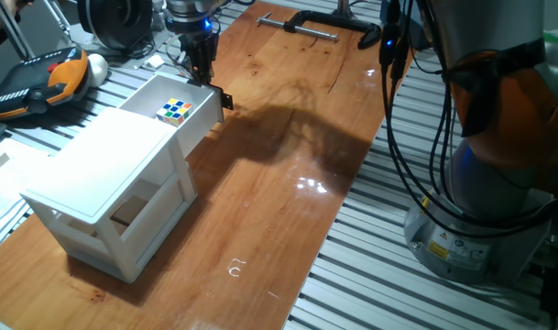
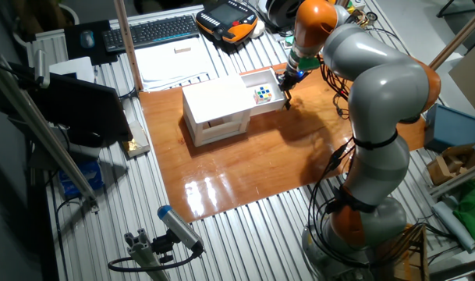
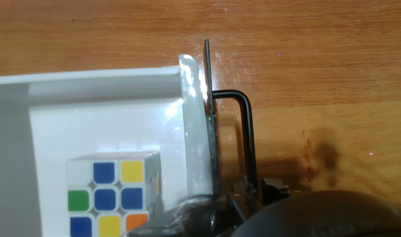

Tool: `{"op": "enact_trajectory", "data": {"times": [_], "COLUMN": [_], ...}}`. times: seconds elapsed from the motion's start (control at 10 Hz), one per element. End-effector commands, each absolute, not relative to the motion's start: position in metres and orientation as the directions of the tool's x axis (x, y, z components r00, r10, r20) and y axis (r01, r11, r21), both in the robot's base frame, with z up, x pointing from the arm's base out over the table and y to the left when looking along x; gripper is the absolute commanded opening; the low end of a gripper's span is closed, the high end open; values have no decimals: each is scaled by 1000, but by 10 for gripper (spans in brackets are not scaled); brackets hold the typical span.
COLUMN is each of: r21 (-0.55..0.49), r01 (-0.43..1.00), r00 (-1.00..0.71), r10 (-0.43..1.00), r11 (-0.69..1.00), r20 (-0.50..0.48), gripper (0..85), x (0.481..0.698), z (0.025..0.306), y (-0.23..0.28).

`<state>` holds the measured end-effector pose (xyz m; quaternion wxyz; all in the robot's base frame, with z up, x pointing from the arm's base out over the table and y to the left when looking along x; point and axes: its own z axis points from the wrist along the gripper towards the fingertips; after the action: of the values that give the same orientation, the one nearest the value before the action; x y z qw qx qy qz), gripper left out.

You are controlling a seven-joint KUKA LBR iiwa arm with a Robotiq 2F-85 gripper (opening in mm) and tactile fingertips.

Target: Grasp the handle and open the drawer

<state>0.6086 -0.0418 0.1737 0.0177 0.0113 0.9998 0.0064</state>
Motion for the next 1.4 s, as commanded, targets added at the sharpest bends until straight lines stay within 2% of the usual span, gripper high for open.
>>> {"op": "enact_trajectory", "data": {"times": [0.0,0.3,0.9,1.0,1.2,1.3], "r21": [13,12,4,9,-10,-20], "r01": [22,24,50,62,62,65], "r00": [-999,-999,-998,-997,-997,-996], "r10": [23,24,50,63,62,64], "r11": [1000,1000,999,998,998,998], "r20": [-35,-40,-46,-47,-56,-66], "gripper": [190,220,203,157,7,7], "x": [609,608,604,602,594,588], "z": [174,176,194,201,215,222], "y": [-42,-43,-49,-53,-56,-57]}}
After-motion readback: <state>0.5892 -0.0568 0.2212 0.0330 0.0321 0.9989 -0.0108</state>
